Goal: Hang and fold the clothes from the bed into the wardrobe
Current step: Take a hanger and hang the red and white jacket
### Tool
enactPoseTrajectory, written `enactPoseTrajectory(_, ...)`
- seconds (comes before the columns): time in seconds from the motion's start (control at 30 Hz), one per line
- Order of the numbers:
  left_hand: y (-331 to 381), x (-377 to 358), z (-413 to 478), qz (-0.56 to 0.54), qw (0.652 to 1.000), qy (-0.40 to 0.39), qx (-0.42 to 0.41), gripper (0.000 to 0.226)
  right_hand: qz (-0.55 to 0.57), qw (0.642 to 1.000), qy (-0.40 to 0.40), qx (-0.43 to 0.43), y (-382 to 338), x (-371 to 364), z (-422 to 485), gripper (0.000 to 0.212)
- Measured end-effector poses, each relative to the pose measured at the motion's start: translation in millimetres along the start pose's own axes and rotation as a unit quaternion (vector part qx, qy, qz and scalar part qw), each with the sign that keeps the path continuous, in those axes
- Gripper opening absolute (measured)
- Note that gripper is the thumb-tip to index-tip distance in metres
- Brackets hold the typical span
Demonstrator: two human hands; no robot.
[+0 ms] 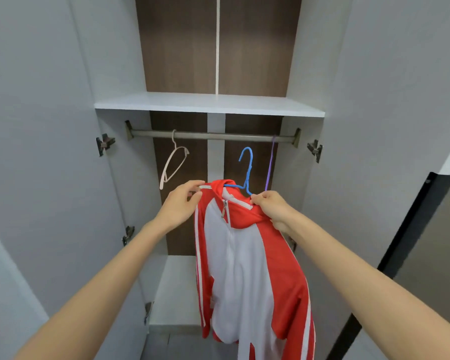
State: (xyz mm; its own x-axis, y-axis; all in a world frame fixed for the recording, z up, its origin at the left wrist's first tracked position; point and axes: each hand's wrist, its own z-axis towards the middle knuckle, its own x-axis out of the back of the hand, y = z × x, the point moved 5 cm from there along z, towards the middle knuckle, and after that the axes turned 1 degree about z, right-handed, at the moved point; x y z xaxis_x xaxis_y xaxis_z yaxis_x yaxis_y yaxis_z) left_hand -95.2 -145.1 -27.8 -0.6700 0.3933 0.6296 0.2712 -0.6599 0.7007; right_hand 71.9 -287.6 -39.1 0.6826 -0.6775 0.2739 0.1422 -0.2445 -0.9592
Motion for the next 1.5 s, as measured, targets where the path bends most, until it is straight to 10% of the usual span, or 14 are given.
enactPoseTrajectory(0.8, -142.6, -55.0, 362.8, 0.349, 0.932, 0.005, -0.102, 0.064, 0.112, 0.983, 0.145, -0.028, -15.4, -46.4, 359.1, 0.029)
enactPoseTrajectory(1.5, -170.7, -52.9, 392.5, 0.342, 0.935, -0.004, -0.090, 0.067, -0.040, 0.982, 0.177, -0.055, 17.2, -58.0, 412.7, 0.012)
